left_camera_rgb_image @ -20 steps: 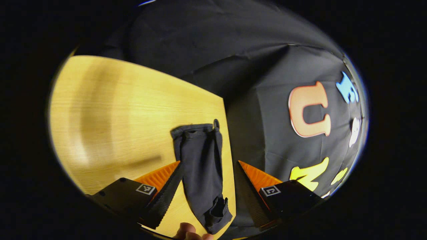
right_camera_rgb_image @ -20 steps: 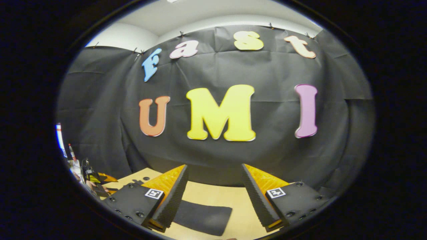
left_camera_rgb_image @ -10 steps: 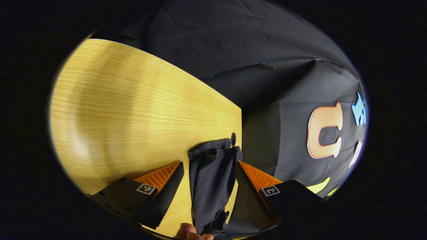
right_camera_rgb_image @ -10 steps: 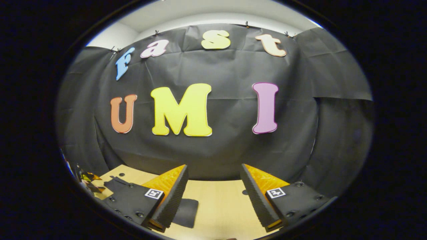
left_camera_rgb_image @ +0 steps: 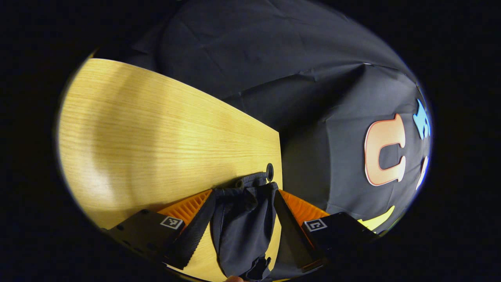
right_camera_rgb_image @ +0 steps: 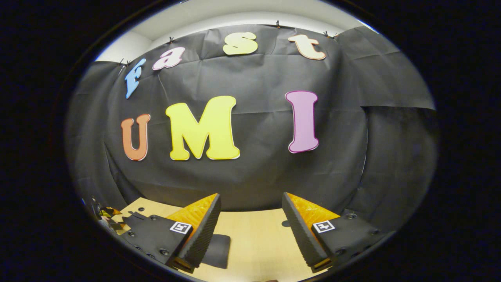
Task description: Grasp the waist and the cuffs of the jeans and fold them to make the two legs overlap; first hold the waist and fold one-third of the jeans toward the cuffs, then hold the cuffs and fold the remaining one-third in the same direction to finish folding.
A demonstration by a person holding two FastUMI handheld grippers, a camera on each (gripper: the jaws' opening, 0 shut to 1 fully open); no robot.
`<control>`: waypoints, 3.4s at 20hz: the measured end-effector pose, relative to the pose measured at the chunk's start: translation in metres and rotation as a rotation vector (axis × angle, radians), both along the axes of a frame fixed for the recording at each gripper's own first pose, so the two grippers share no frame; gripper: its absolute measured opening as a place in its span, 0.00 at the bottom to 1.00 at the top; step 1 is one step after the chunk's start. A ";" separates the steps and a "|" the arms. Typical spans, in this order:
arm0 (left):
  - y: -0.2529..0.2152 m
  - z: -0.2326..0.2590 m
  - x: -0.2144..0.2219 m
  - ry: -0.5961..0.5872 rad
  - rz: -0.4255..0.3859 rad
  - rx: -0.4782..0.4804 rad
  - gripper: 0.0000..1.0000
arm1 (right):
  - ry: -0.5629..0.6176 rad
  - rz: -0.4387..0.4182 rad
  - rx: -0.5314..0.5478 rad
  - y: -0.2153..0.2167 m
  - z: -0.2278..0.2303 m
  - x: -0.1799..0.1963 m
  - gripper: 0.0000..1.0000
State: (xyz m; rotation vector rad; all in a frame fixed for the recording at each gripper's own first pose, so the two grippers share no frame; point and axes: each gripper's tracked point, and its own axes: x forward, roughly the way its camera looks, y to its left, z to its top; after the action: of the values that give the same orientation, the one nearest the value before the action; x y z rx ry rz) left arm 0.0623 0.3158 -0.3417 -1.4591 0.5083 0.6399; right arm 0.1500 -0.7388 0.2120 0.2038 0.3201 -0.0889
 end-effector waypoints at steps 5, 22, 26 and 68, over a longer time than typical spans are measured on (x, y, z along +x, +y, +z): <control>-0.012 -0.008 0.007 0.016 -0.084 0.061 0.70 | 0.021 -0.036 0.032 -0.016 -0.006 0.002 0.96; -0.034 0.092 0.039 0.030 -0.409 0.499 0.12 | 0.024 -0.057 0.095 -0.040 -0.008 -0.007 0.96; -0.068 0.153 0.063 -0.065 -0.511 0.642 0.12 | 0.018 -0.072 0.106 -0.052 -0.008 -0.015 0.93; -0.502 0.067 -0.010 -0.329 -1.681 1.325 0.12 | 0.051 -0.261 0.060 -0.153 -0.015 -0.117 0.98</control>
State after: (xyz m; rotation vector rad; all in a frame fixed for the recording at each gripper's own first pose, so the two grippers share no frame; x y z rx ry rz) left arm 0.0519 -0.1859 -0.2746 0.3640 0.6363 -0.6059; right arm 0.0327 -0.8917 0.1970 0.3029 0.3457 -0.3434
